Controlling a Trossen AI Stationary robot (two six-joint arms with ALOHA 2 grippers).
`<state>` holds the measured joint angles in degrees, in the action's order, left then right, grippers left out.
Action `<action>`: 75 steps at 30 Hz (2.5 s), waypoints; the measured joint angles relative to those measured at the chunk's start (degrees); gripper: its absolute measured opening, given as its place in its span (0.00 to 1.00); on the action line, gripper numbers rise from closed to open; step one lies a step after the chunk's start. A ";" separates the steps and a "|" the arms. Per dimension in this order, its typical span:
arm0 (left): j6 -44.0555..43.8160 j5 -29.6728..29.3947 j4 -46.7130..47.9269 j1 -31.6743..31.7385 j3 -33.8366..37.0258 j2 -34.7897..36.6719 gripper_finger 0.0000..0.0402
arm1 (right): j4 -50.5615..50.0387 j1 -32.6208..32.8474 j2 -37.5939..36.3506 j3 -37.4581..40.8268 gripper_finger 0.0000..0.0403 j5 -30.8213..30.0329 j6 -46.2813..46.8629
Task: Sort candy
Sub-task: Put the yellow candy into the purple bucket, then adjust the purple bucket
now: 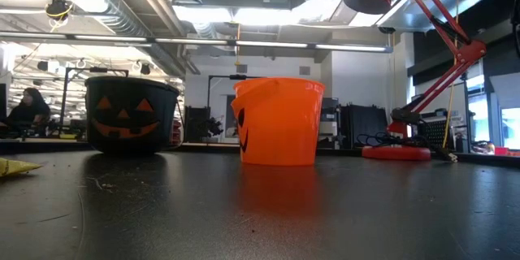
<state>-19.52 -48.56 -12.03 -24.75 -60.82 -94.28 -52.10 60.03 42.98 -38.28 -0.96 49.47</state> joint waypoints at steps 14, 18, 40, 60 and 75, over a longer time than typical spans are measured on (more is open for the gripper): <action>0.01 0.00 0.04 0.00 0.00 0.00 0.34 | -0.63 -0.02 2.60 2.47 0.36 -6.10 -3.32; -0.04 0.00 0.04 0.00 0.00 0.00 0.34 | -1.48 -0.04 2.65 2.47 0.37 -12.68 -5.58; -4.36 -0.14 2.62 1.14 0.00 0.00 0.34 | 1.37 -5.20 2.64 2.47 0.35 -29.51 -10.77; -6.05 0.03 4.77 1.22 0.00 0.00 0.34 | 2.60 -7.93 2.62 -0.20 0.35 -16.57 -11.92; -8.95 0.07 7.00 1.14 0.00 0.00 0.34 | 2.98 -7.93 12.21 -0.24 0.35 -9.60 -9.85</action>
<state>-28.47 -48.49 -5.03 -23.61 -60.82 -94.28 -49.12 52.10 55.19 -38.52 -10.56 39.62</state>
